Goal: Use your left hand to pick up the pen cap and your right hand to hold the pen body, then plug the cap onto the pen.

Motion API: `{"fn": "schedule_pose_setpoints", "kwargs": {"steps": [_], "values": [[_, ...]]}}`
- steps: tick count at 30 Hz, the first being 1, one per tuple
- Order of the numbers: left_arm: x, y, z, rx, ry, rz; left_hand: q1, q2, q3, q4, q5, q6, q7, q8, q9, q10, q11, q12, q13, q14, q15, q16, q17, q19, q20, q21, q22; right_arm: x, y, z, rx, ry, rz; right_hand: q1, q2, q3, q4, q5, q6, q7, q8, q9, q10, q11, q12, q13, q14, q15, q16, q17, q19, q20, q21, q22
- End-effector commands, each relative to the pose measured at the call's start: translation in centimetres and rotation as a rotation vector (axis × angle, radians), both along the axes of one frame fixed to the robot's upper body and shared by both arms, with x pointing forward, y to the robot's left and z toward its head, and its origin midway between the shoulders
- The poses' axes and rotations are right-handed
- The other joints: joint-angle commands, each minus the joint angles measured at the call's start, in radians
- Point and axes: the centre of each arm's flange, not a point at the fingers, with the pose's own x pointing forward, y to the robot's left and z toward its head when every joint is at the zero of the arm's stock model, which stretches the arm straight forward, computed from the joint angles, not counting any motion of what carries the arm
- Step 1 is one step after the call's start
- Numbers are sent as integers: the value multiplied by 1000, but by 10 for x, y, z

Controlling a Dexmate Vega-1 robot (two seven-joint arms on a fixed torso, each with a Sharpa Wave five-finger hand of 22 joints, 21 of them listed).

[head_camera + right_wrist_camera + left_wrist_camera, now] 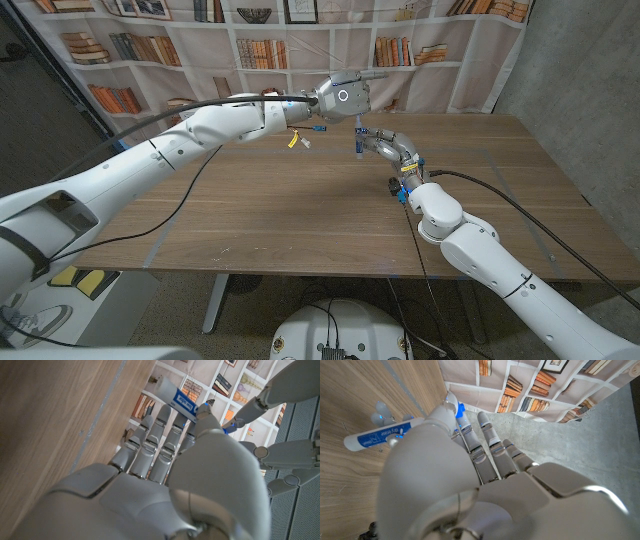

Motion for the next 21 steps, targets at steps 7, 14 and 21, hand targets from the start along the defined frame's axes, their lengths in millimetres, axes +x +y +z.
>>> {"fn": "schedule_pose_setpoints", "kwargs": {"steps": [7,14,21], "values": [[1,1,-6,-2,6,-12,5,-1,59,50,5,-1,-5,5,3,56,-43,3,49,-5,-115,0,3,8,-65,-1,3,0,-1,2,8,-9,-1,2,8,29,23,7,55,-44,8,3,82,-74,9,3,8,-83,-4,2,11,-95,0,3],[-2,-1,-7,1,6,-31,5,-1,59,50,5,-3,-7,5,3,54,-43,2,48,-3,-115,2,3,7,-63,-1,3,-2,0,2,4,-13,-1,2,9,31,23,8,54,-44,8,3,82,-75,9,3,9,-84,-4,2,10,-94,-1,3],[-2,-2,-10,14,16,-33,5,-1,60,50,5,-2,-7,6,3,55,-43,2,49,-4,-114,1,3,7,-64,-1,3,-4,0,1,11,-14,-6,2,8,31,22,8,54,-44,7,3,82,-74,9,3,9,-84,-4,2,10,-94,-1,3]]}}
